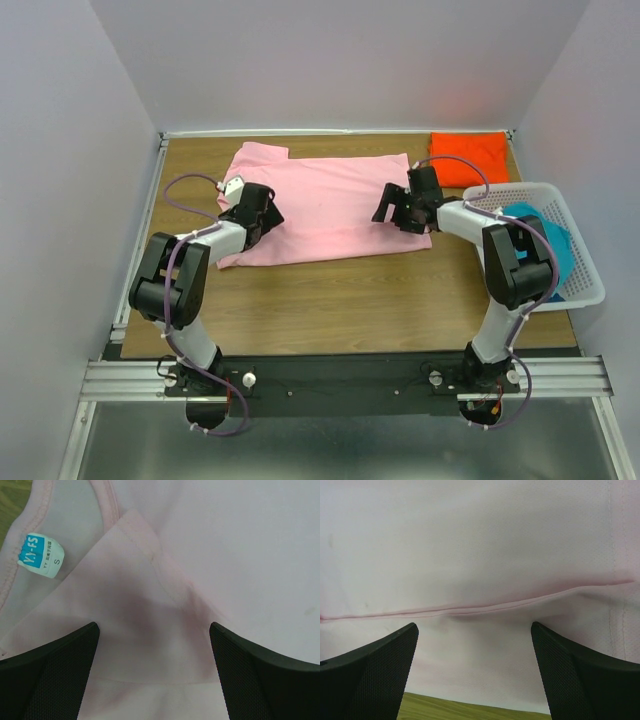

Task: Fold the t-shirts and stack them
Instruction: Fold the tshirt

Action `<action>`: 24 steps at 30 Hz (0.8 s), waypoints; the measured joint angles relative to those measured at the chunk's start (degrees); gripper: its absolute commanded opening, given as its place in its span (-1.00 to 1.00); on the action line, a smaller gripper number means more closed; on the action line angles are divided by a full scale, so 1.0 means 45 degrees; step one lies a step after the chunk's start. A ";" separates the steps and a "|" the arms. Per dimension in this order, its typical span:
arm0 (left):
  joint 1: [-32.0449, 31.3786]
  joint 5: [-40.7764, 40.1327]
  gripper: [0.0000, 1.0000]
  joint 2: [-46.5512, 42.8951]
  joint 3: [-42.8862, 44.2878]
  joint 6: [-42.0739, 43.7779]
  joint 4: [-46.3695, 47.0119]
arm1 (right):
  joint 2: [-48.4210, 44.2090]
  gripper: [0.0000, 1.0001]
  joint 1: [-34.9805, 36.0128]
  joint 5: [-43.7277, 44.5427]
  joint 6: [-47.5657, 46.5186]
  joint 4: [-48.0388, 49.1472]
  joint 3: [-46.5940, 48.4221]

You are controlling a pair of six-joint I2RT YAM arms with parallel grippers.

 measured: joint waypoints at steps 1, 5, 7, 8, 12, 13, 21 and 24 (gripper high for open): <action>0.0000 0.0015 0.97 0.0000 0.0000 -0.0097 -0.0151 | -0.0010 1.00 0.0000 0.0000 -0.0005 0.0078 -0.0063; 0.0000 0.0049 0.97 -0.0214 -0.0131 -0.0588 -0.0651 | -0.0413 1.00 0.0000 -0.0107 -0.0083 0.0379 -0.0661; 0.0000 0.0107 0.97 -0.0495 -0.0379 -0.0831 -0.0908 | -0.0704 1.00 0.0005 -0.0155 -0.0068 0.0393 -0.1010; 0.0000 0.0180 0.97 -0.0753 -0.0617 -0.0947 -0.0996 | -0.0908 1.00 0.0005 -0.0165 -0.0063 0.0393 -0.1248; -0.0005 0.0500 0.97 -0.1758 -0.1598 -0.1355 -0.1151 | -0.1855 1.00 0.0049 -0.0214 0.0126 0.0442 -0.2356; -0.0005 0.0549 0.97 -0.2006 -0.1812 -0.1462 -0.1229 | -0.2132 1.00 0.0092 -0.0214 0.0175 0.0432 -0.2652; -0.0087 0.0680 0.97 -0.3881 -0.3351 -0.2331 -0.1875 | -0.3827 1.00 0.0287 -0.0248 0.0646 0.0389 -0.4401; -0.0112 0.0714 0.97 -0.4954 -0.4056 -0.2691 -0.2365 | -0.4362 1.00 0.0369 -0.0277 0.0704 0.0345 -0.4881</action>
